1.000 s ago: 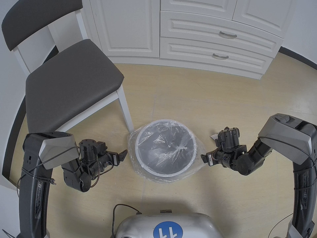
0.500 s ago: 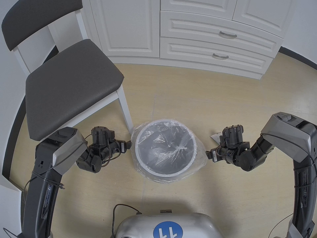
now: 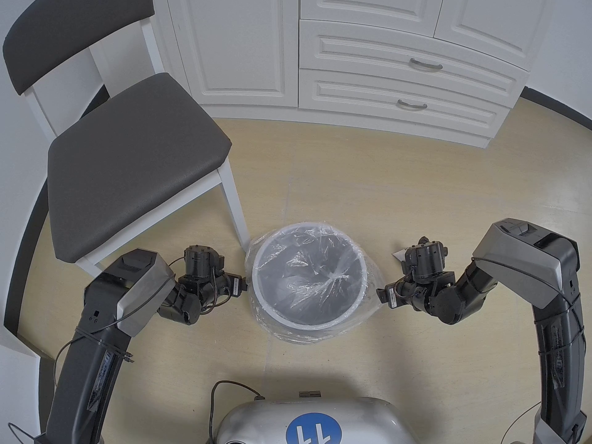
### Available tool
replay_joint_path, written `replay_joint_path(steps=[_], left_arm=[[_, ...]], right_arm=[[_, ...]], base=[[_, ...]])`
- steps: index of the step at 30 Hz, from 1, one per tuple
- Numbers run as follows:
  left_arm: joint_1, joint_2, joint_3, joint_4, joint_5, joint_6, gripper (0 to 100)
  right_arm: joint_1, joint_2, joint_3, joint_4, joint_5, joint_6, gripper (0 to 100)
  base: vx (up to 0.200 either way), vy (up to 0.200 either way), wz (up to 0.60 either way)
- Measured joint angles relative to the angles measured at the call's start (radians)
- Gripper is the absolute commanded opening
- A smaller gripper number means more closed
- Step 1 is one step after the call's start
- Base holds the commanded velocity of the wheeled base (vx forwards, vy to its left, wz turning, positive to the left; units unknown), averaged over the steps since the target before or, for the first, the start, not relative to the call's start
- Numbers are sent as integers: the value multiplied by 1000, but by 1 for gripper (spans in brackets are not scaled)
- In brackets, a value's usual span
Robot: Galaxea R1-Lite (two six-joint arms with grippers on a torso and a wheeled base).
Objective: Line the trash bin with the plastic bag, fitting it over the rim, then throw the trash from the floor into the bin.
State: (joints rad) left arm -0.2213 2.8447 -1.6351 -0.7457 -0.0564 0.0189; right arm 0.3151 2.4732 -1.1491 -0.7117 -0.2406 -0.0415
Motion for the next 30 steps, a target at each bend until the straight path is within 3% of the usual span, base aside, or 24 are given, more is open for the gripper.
replay_joint_path(steps=[15,21,30], left_arm=[[15,-201,408,-264,23,23,100],[-11,-284,435,-266,24,63,100],[-33,-276,361,-221,31,73,100]], right_arm=[[20,12,11,-8,-7,4,100],[21,12,13,-8,-8,4,100],[19,17,6,-7,-8,4,100]], base=[[0,0,0],[0,0,0],[0,0,0]])
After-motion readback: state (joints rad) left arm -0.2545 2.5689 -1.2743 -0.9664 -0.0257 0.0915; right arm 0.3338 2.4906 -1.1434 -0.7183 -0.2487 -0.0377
